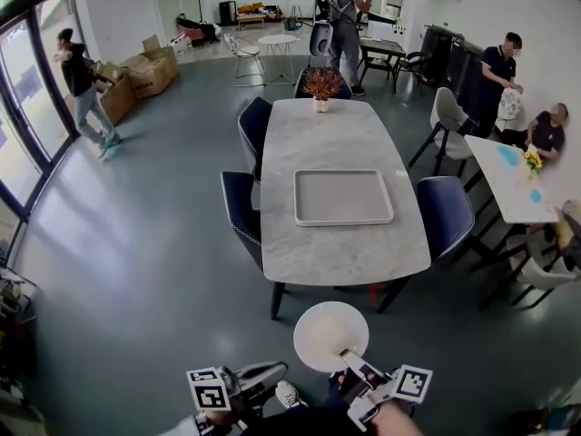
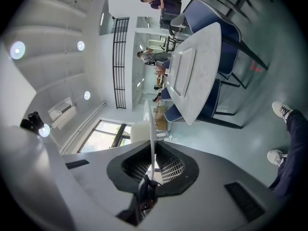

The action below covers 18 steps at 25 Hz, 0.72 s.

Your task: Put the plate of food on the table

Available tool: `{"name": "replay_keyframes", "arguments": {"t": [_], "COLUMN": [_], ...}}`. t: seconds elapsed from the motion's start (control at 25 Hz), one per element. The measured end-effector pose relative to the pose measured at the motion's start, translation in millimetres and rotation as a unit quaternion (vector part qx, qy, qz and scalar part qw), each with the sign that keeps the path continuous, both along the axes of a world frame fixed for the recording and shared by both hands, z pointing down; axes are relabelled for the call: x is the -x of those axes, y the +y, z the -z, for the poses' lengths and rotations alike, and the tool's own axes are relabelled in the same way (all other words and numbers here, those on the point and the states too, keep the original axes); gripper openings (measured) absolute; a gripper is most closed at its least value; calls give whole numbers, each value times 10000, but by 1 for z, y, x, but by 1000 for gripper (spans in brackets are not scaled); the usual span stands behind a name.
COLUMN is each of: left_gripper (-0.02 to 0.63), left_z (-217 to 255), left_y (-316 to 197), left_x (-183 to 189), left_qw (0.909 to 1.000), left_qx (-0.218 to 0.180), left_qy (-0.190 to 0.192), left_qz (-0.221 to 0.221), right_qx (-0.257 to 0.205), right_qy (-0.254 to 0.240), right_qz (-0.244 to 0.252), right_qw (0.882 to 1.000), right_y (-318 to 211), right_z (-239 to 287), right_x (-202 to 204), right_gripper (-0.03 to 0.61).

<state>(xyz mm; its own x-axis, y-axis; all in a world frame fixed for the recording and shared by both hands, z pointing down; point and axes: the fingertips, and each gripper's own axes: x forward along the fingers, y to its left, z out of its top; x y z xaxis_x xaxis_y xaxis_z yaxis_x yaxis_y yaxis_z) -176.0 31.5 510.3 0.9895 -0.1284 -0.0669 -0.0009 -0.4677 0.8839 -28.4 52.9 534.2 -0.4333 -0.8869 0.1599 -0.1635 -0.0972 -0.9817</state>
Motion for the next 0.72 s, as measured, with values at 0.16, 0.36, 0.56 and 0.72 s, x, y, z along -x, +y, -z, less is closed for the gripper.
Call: {"name": "replay_keyframes", "arguments": {"t": [0.16,0.36,0.56,0.72], "left_gripper": [6,6,6,6], "left_z": [0,2,6,5], "left_y": [-13,-23,-39,-54], "left_x": [-1,-6,-32,-61], "left_qw": [9998,9991,9984,9980], "left_qx": [14,-45,-54,-104], "left_qy": [-3,-46,-64,-140], "left_qz": [208,426,559,603], "right_qx": [-104,-133,-151,-93], "right_qy": [-126,-151,-156,-233], "right_qz": [148,311,428,388], "right_qw": [9998,9993,9988,9989], "right_y": [-20,-40,-62,-83], "right_z": [5,5,7,1], "right_x": [0,-9,-37,-70], "right_gripper": [26,26,26,26]}}
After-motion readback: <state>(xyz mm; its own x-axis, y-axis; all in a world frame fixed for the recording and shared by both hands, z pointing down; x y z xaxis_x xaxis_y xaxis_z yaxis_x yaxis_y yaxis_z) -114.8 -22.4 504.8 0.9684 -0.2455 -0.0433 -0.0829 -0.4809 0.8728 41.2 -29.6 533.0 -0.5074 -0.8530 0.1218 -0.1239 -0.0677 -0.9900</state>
